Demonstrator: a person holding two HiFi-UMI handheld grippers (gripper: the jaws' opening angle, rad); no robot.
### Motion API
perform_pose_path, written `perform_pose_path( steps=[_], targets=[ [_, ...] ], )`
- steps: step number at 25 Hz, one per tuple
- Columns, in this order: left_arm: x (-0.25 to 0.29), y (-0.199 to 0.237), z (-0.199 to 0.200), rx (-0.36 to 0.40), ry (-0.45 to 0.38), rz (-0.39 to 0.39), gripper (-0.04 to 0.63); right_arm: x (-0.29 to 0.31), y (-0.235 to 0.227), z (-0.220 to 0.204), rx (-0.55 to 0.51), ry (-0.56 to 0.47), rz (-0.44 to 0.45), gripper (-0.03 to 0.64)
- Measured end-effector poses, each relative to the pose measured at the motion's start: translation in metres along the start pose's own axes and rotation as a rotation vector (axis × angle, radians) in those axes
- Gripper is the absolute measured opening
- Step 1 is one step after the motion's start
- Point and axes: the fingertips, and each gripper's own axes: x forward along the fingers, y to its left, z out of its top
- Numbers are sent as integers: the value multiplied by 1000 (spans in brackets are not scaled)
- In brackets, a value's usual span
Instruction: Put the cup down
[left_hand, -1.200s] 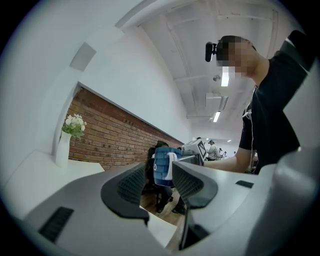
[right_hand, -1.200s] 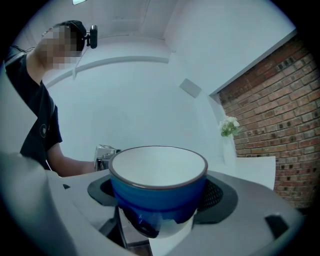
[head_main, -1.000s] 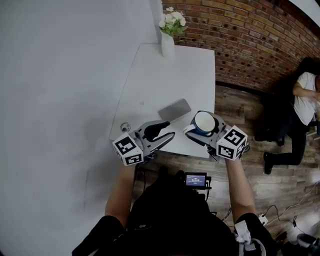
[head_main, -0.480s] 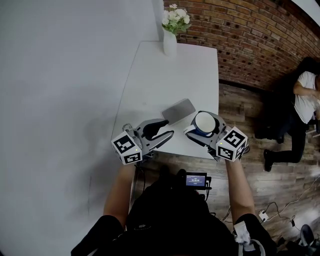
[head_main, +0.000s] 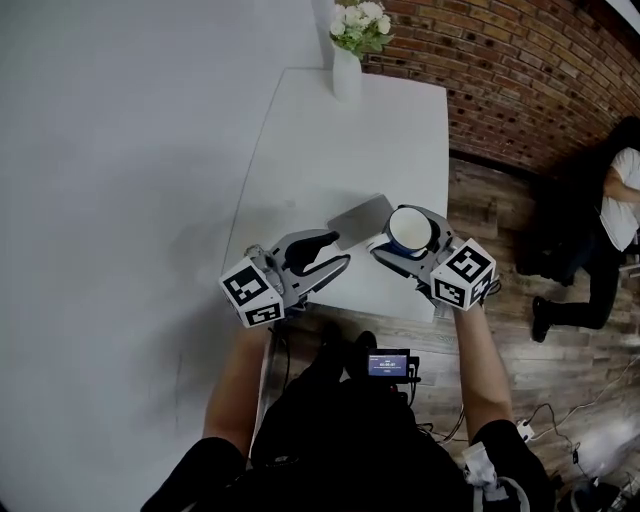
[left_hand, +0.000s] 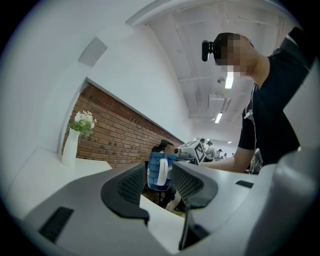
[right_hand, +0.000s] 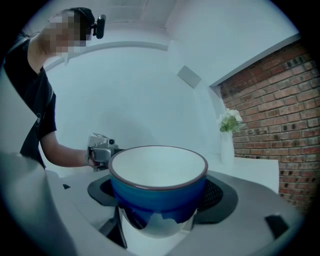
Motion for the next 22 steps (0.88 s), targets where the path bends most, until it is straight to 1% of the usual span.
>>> perform_pose_path(
  steps=[4,8,14,19,22],
  targets=[
    [0,15,-8,-5,1,11,161,21,-23,-12,-19,22,-7,416],
    [-1,16,-13,-15,19,35,161,33,-34,-24,-35,50,0,416],
    [-1,30,-22,-60,-13,51,161,57,-63,-61,-25,83,-15,416],
    [1,34,-25,-76,-5,71,161,65,-77,-81,-8,97,-21,416],
    [2,39,-30,-91,-3,81,161,72,-82,-93,-24,114,-24,416]
  ],
)
